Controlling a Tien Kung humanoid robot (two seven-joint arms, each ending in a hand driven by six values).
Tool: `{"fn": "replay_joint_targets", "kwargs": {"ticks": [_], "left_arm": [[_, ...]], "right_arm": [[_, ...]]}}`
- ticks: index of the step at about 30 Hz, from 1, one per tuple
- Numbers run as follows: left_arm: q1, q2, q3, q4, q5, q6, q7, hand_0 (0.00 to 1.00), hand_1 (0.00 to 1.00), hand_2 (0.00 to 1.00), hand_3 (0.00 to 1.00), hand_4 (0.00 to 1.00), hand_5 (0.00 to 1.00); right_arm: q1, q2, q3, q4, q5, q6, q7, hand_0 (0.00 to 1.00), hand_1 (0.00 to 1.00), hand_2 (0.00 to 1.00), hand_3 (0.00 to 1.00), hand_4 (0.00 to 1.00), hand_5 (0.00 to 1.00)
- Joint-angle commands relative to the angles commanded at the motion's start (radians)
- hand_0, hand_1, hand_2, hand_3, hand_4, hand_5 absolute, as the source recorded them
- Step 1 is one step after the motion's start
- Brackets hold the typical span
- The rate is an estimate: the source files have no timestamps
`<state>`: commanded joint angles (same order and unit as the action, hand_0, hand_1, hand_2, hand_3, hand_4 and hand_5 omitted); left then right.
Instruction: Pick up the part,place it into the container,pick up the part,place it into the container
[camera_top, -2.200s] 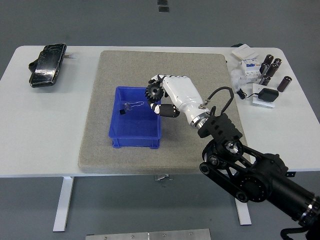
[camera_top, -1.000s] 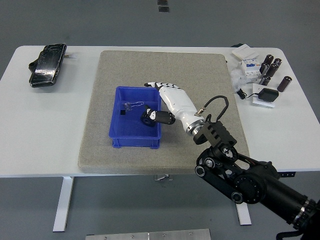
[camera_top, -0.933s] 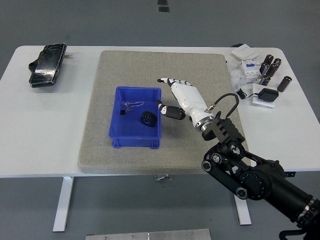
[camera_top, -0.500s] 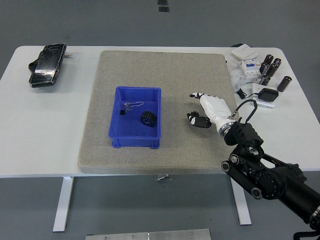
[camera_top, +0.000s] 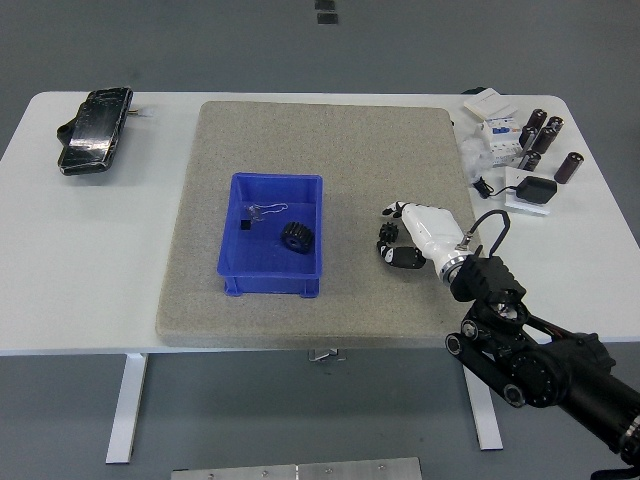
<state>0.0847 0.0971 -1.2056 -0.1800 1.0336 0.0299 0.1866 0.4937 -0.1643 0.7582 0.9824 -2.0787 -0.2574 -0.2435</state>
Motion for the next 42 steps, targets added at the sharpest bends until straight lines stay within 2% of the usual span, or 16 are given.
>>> {"fn": "replay_joint_targets", "kwargs": {"ticks": [2,3,8,9,14,15,16,21,24,28,30,32,33,38,39,42], "left_arm": [[-0.001,0.0,-0.001,0.0,0.0,0.0,-0.003,0.633,0.609,0.58,0.596,0.696,0.136],[-0.001,0.0,-0.001,0.0,-0.001,0.0,-0.004,0.632,0.609,0.58,0.597,0.702,0.148],[-0.001,0.0,0.0,0.0,-0.002,0.002,-0.008,0.632,0.609,0.58,0.597,0.702,0.148],[-0.001,0.0,-0.002,0.0,-0.001,0.004,-0.011,0.631,0.608,0.58,0.594,0.705,0.16],[-0.001,0.0,-0.003,0.0,0.001,0.007,-0.017,0.631,0.608,0.58,0.594,0.705,0.16],[-0.001,0.0,-0.003,0.0,0.0,0.007,-0.016,0.631,0.606,0.579,0.593,0.704,0.165],[-0.001,0.0,-0.002,0.0,-0.001,0.006,-0.016,0.631,0.606,0.579,0.593,0.704,0.165],[0.0,-0.001,-0.001,0.0,-0.002,0.006,-0.012,0.631,0.607,0.581,0.593,0.719,0.188],[-0.001,0.0,-0.004,0.0,0.002,0.005,-0.011,0.631,0.607,0.581,0.593,0.719,0.188],[-0.003,0.0,-0.007,0.0,0.008,0.003,-0.01,0.631,0.607,0.581,0.595,0.731,0.205],[-0.003,0.0,-0.006,0.0,0.008,0.002,-0.008,0.631,0.607,0.581,0.595,0.731,0.205],[-0.003,-0.001,-0.004,0.0,0.006,0.001,-0.006,0.631,0.607,0.581,0.595,0.731,0.205],[-0.003,-0.001,-0.003,0.0,0.006,0.001,-0.005,0.631,0.606,0.581,0.594,0.739,0.218],[-0.001,0.0,-0.001,0.0,0.003,0.002,0.0,0.631,0.606,0.581,0.594,0.739,0.218],[-0.001,0.0,-0.001,0.0,0.002,0.002,0.001,0.631,0.606,0.58,0.593,0.724,0.209],[-0.001,0.0,0.0,0.0,0.0,0.002,0.002,0.631,0.606,0.58,0.593,0.724,0.209]], "right_arm": [[0.0,-0.002,-0.004,-0.003,-0.005,-0.001,0.0,0.652,0.563,0.633,0.686,0.389,0.225],[0.0,-0.002,-0.005,-0.004,-0.006,-0.002,0.0,0.596,0.479,0.54,0.577,0.239,0.073],[0.001,-0.004,-0.008,-0.001,-0.012,-0.013,0.002,0.596,0.479,0.54,0.577,0.239,0.073],[0.001,-0.004,-0.008,-0.001,-0.012,-0.016,0.003,0.559,0.409,0.429,0.437,0.262,0.002],[0.002,-0.003,-0.012,-0.003,-0.014,-0.03,0.011,0.559,0.409,0.429,0.437,0.262,0.002],[0.002,-0.003,-0.012,-0.003,-0.015,-0.034,0.013,0.553,0.401,0.402,0.413,0.202,0.002],[0.004,-0.004,-0.01,0.0,-0.017,-0.039,0.015,0.553,0.401,0.402,0.413,0.202,0.002],[0.034,-0.001,-0.004,0.063,-0.022,-0.06,0.018,0.549,0.399,0.391,0.399,0.172,0.002],[0.059,0.02,-0.022,0.119,-0.025,-0.076,0.018,0.549,0.399,0.391,0.399,0.172,0.002],[0.084,0.073,-0.085,0.19,-0.072,-0.097,0.0,0.57,0.407,0.385,0.393,0.177,0.002],[0.09,0.099,-0.123,0.205,-0.103,-0.096,-0.016,0.57,0.407,0.385,0.393,0.177,0.002],[0.094,0.12,-0.158,0.206,-0.126,-0.07,-0.032,0.57,0.407,0.385,0.393,0.177,0.002],[0.095,0.129,-0.175,0.204,-0.135,-0.054,-0.04,0.795,0.75,0.751,0.654,0.12,0.085],[0.103,0.144,-0.205,0.189,-0.146,-0.012,-0.054,0.795,0.75,0.751,0.654,0.12,0.085],[0.104,0.145,-0.207,0.187,-0.145,-0.009,-0.053,0.996,0.949,0.936,0.894,0.476,0.154],[0.105,0.146,-0.209,0.184,-0.142,-0.003,-0.051,0.996,0.949,0.936,0.894,0.476,0.154]]}}
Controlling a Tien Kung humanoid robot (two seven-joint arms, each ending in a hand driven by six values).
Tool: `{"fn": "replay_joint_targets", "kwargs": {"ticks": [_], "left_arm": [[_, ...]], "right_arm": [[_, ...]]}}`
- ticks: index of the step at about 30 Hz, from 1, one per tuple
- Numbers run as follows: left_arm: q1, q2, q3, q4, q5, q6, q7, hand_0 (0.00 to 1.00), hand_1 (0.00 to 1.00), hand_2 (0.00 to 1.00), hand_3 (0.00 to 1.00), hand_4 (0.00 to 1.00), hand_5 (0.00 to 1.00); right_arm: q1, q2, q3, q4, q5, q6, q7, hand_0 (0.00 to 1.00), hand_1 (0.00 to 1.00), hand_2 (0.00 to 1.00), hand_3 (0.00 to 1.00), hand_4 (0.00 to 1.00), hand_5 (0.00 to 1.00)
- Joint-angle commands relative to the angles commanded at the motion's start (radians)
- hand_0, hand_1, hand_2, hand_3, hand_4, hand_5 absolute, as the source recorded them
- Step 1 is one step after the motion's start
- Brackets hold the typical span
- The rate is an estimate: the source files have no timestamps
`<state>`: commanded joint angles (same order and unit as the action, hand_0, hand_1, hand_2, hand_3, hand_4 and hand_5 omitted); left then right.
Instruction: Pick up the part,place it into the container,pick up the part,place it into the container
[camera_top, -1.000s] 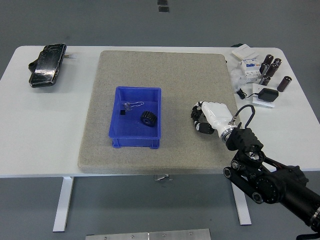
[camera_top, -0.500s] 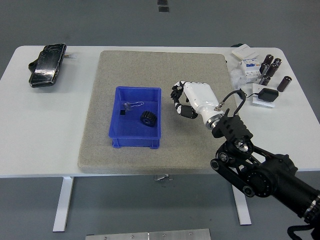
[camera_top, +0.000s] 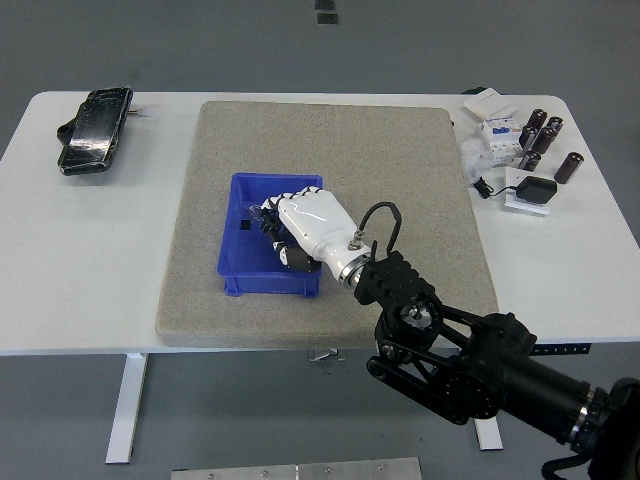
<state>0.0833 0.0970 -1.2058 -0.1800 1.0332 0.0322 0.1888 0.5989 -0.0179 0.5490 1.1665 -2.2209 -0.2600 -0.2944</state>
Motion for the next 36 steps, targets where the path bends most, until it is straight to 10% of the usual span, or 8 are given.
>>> {"fn": "replay_joint_targets", "kwargs": {"ticks": [11,20,21,32,33,36], "left_arm": [[-0.003,0.0,-0.003,0.0,0.005,-0.002,0.0,0.631,0.607,0.57,0.583,0.617,0.172],[0.0,0.0,0.0,0.0,0.0,-0.002,0.001,0.631,0.608,0.57,0.584,0.623,0.165],[0.001,0.0,0.0,0.0,-0.001,-0.002,0.003,0.631,0.607,0.572,0.586,0.66,0.18],[0.0,-0.002,-0.012,0.0,0.01,-0.004,0.002,0.631,0.608,0.572,0.585,0.657,0.185],[0.001,-0.002,-0.013,0.0,0.011,-0.004,0.002,0.633,0.608,0.568,0.581,0.623,0.158],[0.005,-0.004,-0.011,0.0,0.006,-0.003,0.004,0.633,0.608,0.568,0.581,0.623,0.158]], "right_arm": [[-0.011,-0.003,0.031,-0.006,0.019,-0.009,0.02,0.998,0.98,0.98,0.958,0.647,0.204],[-0.141,-0.063,0.246,0.007,0.301,-0.155,0.233,0.998,0.956,0.962,0.937,0.652,0.208],[-0.158,-0.07,0.274,-0.01,0.343,-0.155,0.272,0.847,0.797,0.798,0.773,0.647,0.21],[-0.253,-0.068,0.416,-0.146,0.767,-0.023,0.64,0.813,0.771,0.776,0.725,0.659,0.223],[-0.26,-0.066,0.422,-0.142,0.797,-0.017,0.66,0.829,0.778,0.787,0.731,0.788,0.438],[-0.295,-0.056,0.453,-0.117,0.923,0.008,0.734,0.829,0.778,0.787,0.731,0.788,0.438]]}}
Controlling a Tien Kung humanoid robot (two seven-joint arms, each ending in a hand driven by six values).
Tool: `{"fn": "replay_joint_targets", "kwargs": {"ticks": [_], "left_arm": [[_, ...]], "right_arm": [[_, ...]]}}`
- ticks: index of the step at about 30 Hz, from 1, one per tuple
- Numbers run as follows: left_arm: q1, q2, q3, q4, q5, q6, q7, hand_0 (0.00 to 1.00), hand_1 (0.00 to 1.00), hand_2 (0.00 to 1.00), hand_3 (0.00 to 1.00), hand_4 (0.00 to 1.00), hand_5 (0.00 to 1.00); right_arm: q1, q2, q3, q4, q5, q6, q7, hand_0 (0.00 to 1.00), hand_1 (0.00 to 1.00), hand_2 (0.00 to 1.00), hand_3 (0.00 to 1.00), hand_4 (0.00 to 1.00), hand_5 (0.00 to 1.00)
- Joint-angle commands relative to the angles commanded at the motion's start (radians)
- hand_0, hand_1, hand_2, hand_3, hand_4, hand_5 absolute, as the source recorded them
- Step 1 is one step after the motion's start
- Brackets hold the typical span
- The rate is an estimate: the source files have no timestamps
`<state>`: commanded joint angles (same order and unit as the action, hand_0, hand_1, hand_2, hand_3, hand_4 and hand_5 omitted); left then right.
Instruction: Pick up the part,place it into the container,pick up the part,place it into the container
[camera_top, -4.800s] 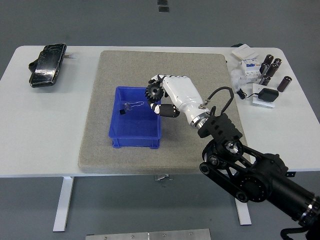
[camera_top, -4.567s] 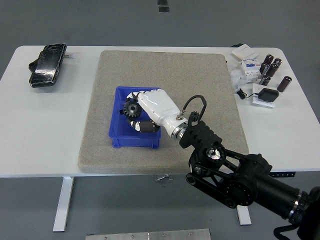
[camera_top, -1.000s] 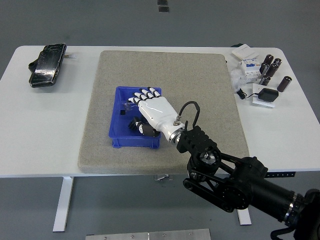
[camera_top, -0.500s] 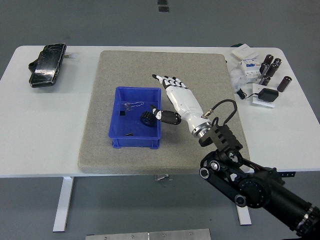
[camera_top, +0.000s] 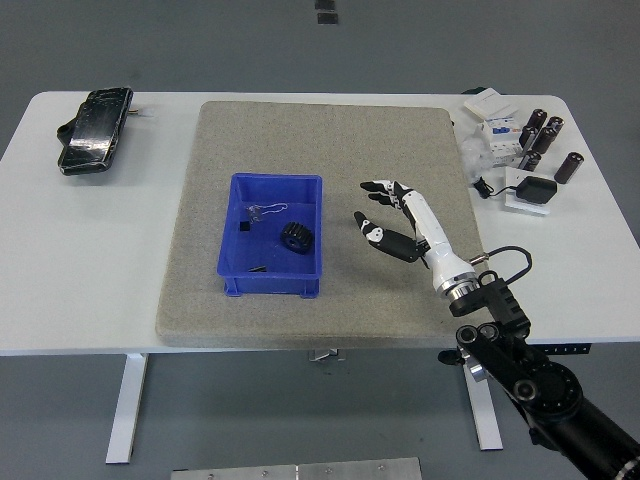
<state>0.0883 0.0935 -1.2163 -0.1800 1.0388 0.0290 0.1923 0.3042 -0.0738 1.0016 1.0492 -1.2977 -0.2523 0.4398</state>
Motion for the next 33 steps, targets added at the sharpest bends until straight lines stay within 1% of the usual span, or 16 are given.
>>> {"fn": "replay_joint_targets", "kwargs": {"ticks": [2,3,8,9,13,14,15,23,26,27,33], "left_arm": [[0.002,0.0,0.0,0.0,-0.001,0.001,0.001,0.633,0.608,0.568,0.581,0.623,0.158],[0.004,-0.001,0.0,0.0,-0.002,0.001,0.002,0.635,0.608,0.567,0.581,0.621,0.157],[0.006,-0.001,-0.005,0.0,0.004,0.0,0.002,0.635,0.608,0.567,0.581,0.621,0.157],[0.006,-0.001,-0.006,0.0,0.006,0.0,0.002,0.632,0.608,0.568,0.581,0.62,0.155],[0.003,0.0,-0.009,0.0,0.012,-0.001,0.003,0.632,0.608,0.568,0.581,0.62,0.155],[0.002,0.001,-0.009,0.0,0.013,-0.001,0.003,0.632,0.608,0.568,0.581,0.62,0.155],[0.001,0.003,-0.009,0.0,0.016,-0.002,0.003,0.633,0.608,0.568,0.581,0.62,0.156],[0.009,0.011,-0.012,0.0,0.026,-0.003,0.007,0.633,0.608,0.568,0.582,0.621,0.156],[0.013,0.011,-0.011,0.0,0.025,-0.004,0.007,0.633,0.608,0.568,0.582,0.621,0.156],[0.014,0.011,-0.011,0.0,0.025,-0.004,0.006,0.636,0.608,0.568,0.581,0.624,0.155],[0.013,0.014,-0.015,0.0,0.026,-0.004,0.002,0.637,0.608,0.568,0.58,0.625,0.157]], "right_arm": [[-0.017,0.003,0.014,0.011,0.075,0.01,0.036,0.829,0.778,0.787,0.731,0.788,0.438],[-0.025,0.003,0.021,0.016,0.107,0.016,0.048,0.842,0.785,0.791,0.742,0.827,0.537],[-0.057,-0.003,0.042,0.029,0.251,0.051,0.072,0.842,0.785,0.791,0.742,0.827,0.537],[-0.062,-0.005,0.045,0.032,0.271,0.056,0.074,0.852,0.788,0.794,0.756,0.86,0.622],[-0.077,-0.011,0.06,0.042,0.347,0.064,0.077,0.852,0.788,0.794,0.756,0.86,0.622],[-0.079,-0.013,0.063,0.044,0.357,0.065,0.078,0.852,0.788,0.794,0.756,0.86,0.622],[-0.082,-0.015,0.066,0.046,0.366,0.066,0.079,0.857,0.791,0.796,0.773,0.869,0.649],[-0.104,-0.024,0.083,0.061,0.383,0.066,0.079,0.858,0.787,0.795,0.777,0.878,0.664],[-0.117,-0.029,0.099,0.079,0.38,0.065,0.079,0.858,0.787,0.795,0.777,0.878,0.664],[-0.121,-0.03,0.104,0.085,0.379,0.065,0.079,0.858,0.789,0.797,0.778,0.889,0.685],[-0.135,-0.039,0.131,0.107,0.377,0.064,0.077,0.857,0.788,0.794,0.774,0.89,0.686]]}}
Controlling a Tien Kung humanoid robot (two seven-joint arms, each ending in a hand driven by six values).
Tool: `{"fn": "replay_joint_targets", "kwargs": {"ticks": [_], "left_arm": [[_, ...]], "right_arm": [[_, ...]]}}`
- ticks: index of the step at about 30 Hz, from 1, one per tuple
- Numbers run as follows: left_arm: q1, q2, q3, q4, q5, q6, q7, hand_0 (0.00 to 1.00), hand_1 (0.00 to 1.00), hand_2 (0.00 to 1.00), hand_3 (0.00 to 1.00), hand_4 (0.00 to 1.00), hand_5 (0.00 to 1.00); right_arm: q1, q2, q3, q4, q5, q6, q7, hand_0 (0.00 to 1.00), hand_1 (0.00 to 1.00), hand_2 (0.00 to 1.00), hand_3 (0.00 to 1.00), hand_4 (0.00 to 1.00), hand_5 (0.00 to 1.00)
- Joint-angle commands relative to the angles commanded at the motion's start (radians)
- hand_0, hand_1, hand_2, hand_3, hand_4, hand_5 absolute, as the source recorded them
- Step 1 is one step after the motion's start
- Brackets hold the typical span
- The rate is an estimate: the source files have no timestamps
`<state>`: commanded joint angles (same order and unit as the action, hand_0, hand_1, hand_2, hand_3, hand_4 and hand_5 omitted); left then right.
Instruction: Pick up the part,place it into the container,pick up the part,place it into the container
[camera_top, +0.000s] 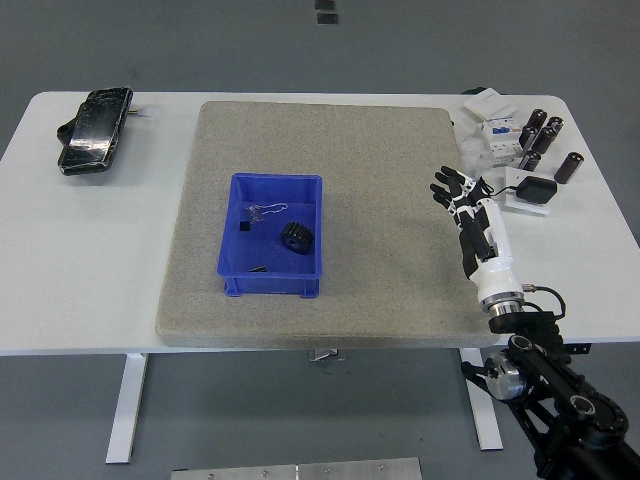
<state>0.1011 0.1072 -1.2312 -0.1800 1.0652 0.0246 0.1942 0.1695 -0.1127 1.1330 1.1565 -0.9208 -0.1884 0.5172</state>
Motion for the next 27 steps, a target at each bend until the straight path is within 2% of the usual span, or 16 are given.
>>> {"fn": "replay_joint_targets", "kwargs": {"ticks": [11,27], "left_arm": [[-0.003,0.006,0.005,0.0,-0.018,0.002,-0.004,0.637,0.608,0.568,0.581,0.627,0.157],[-0.016,0.01,-0.003,0.0,-0.011,0.0,-0.003,0.637,0.608,0.567,0.58,0.626,0.155]], "right_arm": [[-0.01,-0.008,0.055,0.043,-0.101,-0.043,-0.023,0.853,0.786,0.794,0.772,0.889,0.687],[-0.024,-0.028,0.123,0.074,-0.152,-0.063,-0.045,0.852,0.784,0.79,0.771,0.884,0.685]]}}
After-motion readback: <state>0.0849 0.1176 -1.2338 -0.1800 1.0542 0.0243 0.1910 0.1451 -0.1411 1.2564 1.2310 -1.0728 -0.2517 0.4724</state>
